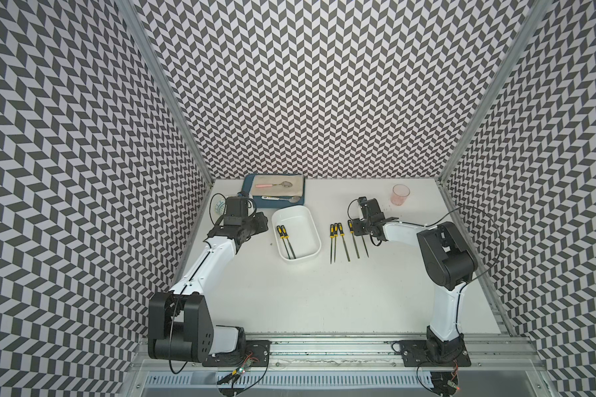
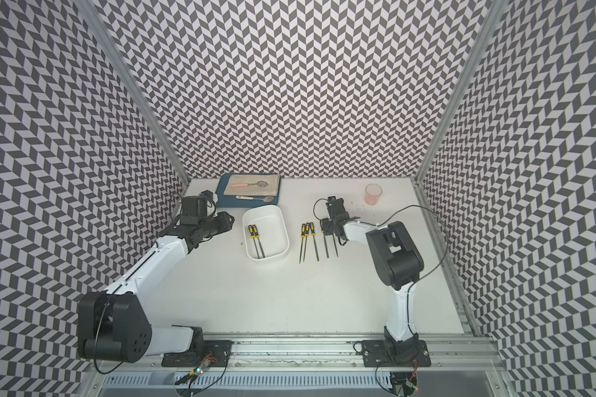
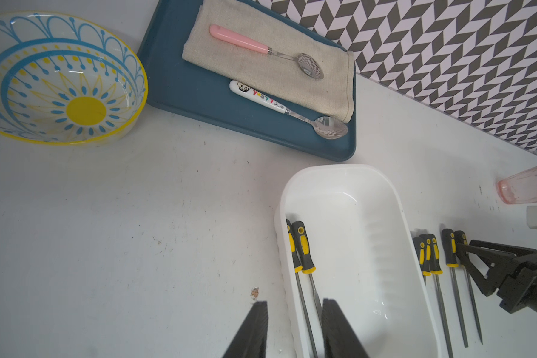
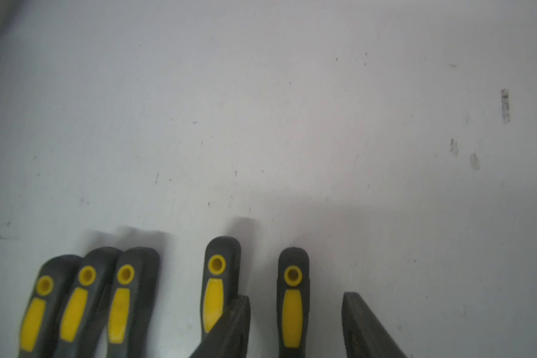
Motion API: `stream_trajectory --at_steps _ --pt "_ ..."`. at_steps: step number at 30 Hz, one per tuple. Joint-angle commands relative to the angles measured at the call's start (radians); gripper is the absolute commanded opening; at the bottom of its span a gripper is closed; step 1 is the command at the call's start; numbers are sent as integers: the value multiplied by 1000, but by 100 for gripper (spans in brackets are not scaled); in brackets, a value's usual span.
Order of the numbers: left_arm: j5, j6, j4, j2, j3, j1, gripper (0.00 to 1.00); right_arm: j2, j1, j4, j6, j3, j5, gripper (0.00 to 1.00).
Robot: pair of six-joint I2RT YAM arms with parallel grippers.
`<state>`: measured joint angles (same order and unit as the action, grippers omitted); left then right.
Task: Take the file tool out of the storage box
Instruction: Place the file tool at the center of the board.
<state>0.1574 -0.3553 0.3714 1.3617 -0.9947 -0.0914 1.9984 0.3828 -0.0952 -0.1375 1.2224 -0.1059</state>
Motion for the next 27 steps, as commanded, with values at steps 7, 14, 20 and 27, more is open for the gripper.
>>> stream_trajectory --at_steps 7,14,20,27 --pt "-24 8 3 -4 -10 -5 35 -174 33 -68 2 137 1 57" --pt "-41 4 1 -16 -9 -4 35 -181 197 -80 0 223 38 55" --pt "-49 3 -3 -22 -7 -5 35 -94 327 -78 -23 326 68 53" --pt "-50 3 -3 -23 -7 -5 35 34 388 -39 -58 417 100 52"
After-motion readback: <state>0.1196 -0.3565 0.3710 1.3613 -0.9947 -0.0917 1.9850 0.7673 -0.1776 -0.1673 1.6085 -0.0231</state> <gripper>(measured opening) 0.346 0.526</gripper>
